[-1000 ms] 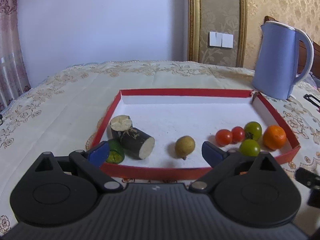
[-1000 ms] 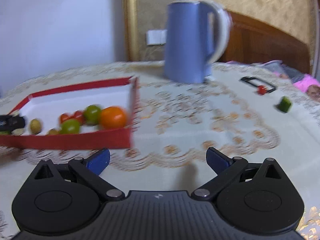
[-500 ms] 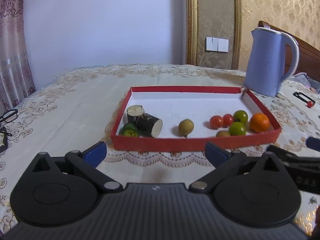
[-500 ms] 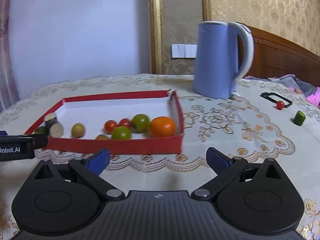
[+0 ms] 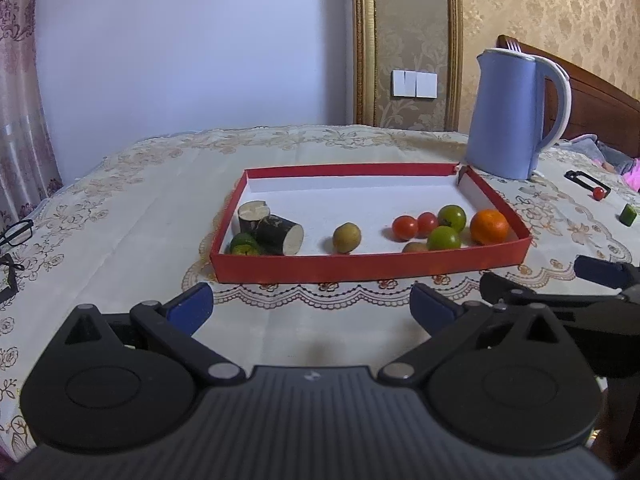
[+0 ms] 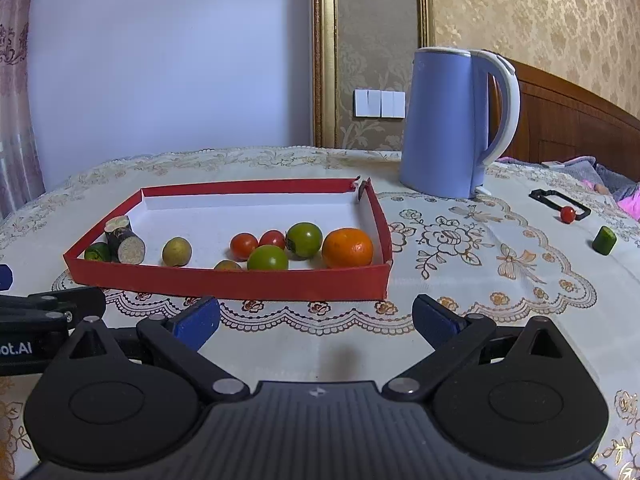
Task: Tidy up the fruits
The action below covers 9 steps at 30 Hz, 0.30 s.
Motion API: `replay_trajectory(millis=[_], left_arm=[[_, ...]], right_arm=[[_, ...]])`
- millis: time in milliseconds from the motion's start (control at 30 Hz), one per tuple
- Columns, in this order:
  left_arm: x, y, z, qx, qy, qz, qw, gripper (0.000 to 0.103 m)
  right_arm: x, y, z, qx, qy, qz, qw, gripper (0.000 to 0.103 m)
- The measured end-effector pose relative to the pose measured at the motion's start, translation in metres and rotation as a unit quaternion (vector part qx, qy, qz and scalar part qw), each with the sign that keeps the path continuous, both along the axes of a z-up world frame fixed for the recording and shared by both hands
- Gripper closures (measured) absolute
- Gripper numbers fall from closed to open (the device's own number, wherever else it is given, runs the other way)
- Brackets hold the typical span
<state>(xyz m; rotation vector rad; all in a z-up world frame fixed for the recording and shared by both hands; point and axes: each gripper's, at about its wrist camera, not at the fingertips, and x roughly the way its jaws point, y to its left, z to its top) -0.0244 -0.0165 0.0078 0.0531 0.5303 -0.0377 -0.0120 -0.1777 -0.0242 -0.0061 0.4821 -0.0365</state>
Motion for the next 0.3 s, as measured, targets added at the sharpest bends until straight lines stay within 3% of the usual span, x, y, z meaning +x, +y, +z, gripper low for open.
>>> replay_trajectory(millis=[133, 300], left_arm=[[0.0033, -0.0005, -0.0009, -0.012, 0.012, -0.012, 0.9998, 0.000], [0.0091, -0.0057, -0.0067, 0.010, 0.015, -0.006, 0.9998, 0.000]], right_arm=[[0.0014, 0.0002, -0.0022, -0.008, 0.002, -0.006, 1.000, 0.000], [0.0055, -0.0005, -0.0059, -0.009, 0.011, -0.011, 1.000, 0.000]])
